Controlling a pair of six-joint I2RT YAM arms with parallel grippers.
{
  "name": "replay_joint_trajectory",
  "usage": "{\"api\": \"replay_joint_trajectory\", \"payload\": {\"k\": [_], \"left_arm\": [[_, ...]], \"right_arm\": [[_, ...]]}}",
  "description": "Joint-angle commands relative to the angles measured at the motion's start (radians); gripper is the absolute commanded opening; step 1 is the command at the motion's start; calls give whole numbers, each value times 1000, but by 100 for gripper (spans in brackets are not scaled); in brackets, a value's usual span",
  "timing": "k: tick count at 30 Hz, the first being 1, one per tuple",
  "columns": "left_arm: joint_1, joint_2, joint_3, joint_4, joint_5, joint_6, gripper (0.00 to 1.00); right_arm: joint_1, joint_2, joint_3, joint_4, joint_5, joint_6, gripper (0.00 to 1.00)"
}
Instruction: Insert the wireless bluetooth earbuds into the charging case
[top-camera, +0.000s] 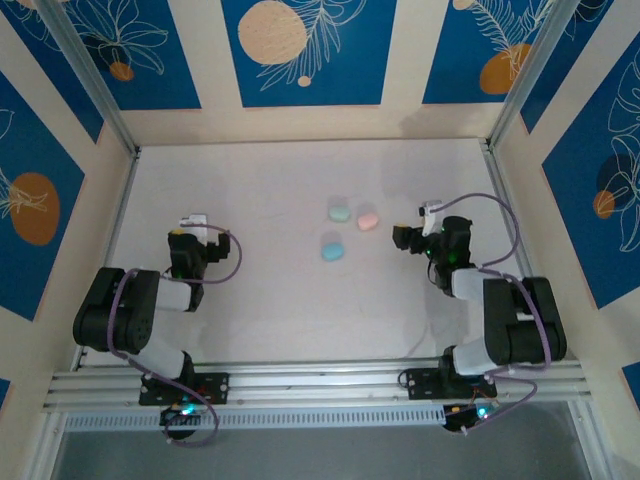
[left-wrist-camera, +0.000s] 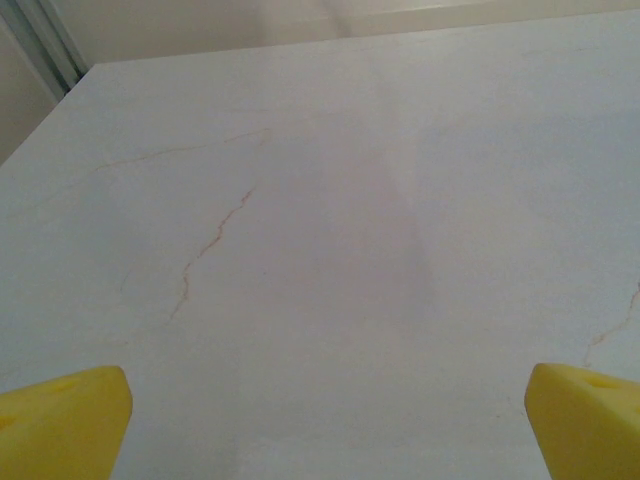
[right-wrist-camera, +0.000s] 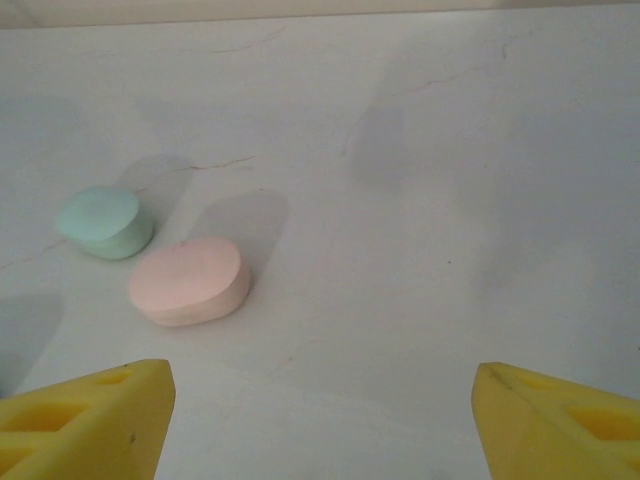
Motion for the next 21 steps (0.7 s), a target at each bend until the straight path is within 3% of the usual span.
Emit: {"api": "replay_joint_trajectory", "payload": {"k": [1,4,5,8,9,12,21], "left_arm": [[8,1,11,31,-5,-5,100],[9,1,10,31,-5,-4,100],[8,0,11,31,-6,-5,100],[7,1,11,31,-7,-4,100],[7,1,11,33,-8,-3,100],[8,1,9,36,-8,-6,100],[8,1,9,36,-7,-4,100]], "right_arm": [[-24,30,17,55,12,27,79],[-16,70,-48,216,103,59,81],[-11,64,-50,203,148,69,86],[-2,57,-44,178,172,62,88],[-3,60,-48,192,179,66,100],[21,57,-78,248,363,109,99],[38,59,-63,224,375,95,99]]}}
